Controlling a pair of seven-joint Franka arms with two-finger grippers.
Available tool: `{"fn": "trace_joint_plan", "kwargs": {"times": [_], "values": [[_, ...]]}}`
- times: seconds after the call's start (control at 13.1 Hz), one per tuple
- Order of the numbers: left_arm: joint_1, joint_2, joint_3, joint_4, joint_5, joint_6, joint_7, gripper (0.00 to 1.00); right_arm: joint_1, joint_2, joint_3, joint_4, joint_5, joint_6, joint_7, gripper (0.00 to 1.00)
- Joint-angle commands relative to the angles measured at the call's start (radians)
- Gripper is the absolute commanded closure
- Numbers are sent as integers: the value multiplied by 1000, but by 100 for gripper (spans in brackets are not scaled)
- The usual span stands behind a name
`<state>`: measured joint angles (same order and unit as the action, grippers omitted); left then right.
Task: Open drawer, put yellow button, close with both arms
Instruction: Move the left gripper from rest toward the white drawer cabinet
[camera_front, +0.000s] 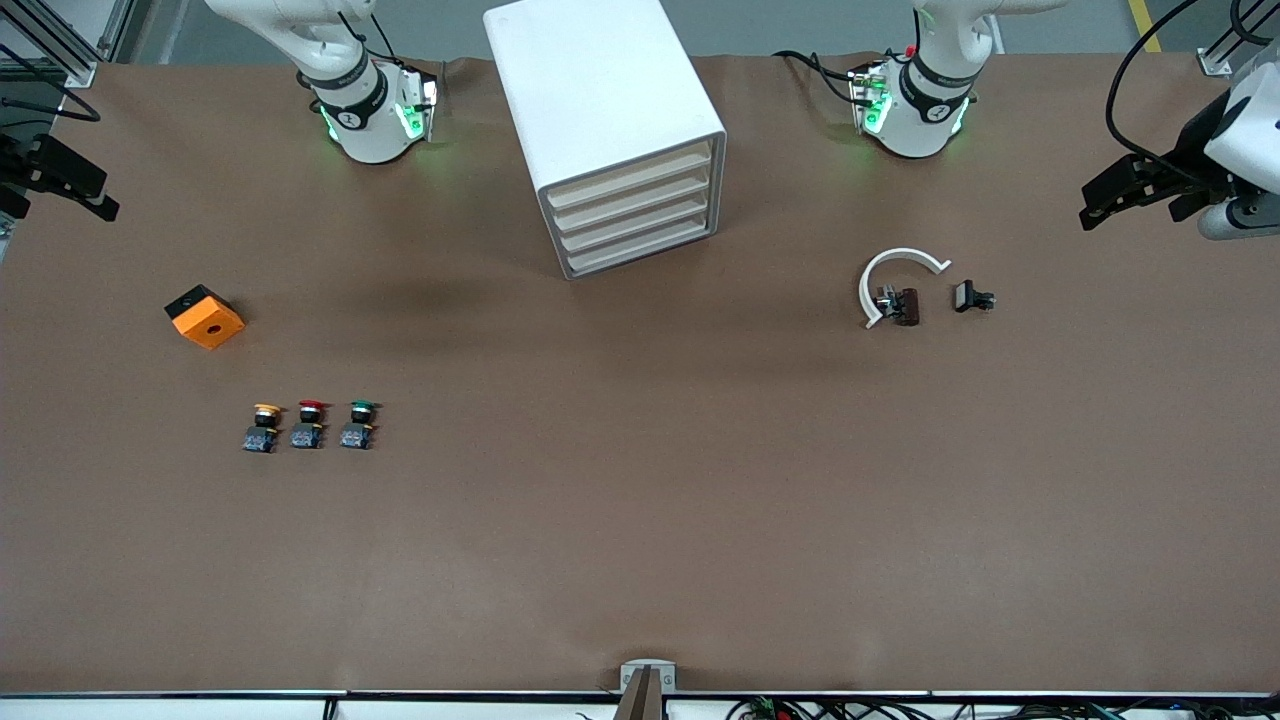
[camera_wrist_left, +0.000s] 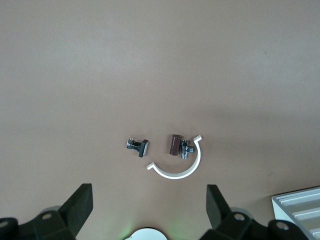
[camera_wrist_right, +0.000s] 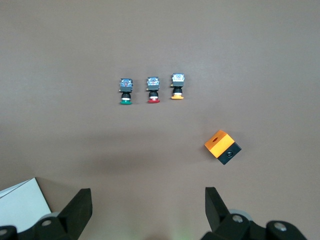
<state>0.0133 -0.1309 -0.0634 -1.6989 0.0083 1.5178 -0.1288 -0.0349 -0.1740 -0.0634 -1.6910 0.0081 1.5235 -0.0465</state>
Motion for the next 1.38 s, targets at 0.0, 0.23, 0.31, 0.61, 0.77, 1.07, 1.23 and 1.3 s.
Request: {"fn": "trace_joint_plan", "kwargs": {"times": [0.0, 0.23, 0.31, 0.61, 0.77, 1.07, 1.23, 1.3], "values": [[5, 11, -1, 28, -1, -24, -3, 0, -8, -32, 2, -27, 38, -5, 8, 0], [7, 52, -1, 74, -1, -27, 3, 0, -10, -32, 2, -27, 38, -6, 8, 0], [5, 71, -1, 96, -1, -34, 3, 0, -10, -32, 2, -27, 36, -6, 8, 0], [2, 160, -4, 160, -10, -53, -6, 0, -10, -32, 2, -29, 24, -3, -4, 0], [1, 206, -6, 160, -17, -51, -12, 0, -10, -32, 2, -29, 17, -3, -6, 0], [-21, 299, -18, 160, -108, -42, -277, 0, -8, -32, 4, -30, 3, -3, -6, 0], [-53, 356, -27, 160, -132, -41, -383, 0, -8, -32, 2, -30, 1, -3, -7, 0], [-74, 376, -29, 160, -139, -34, -428, 0, -8, -32, 4, -30, 1, -3, -7, 0]]}}
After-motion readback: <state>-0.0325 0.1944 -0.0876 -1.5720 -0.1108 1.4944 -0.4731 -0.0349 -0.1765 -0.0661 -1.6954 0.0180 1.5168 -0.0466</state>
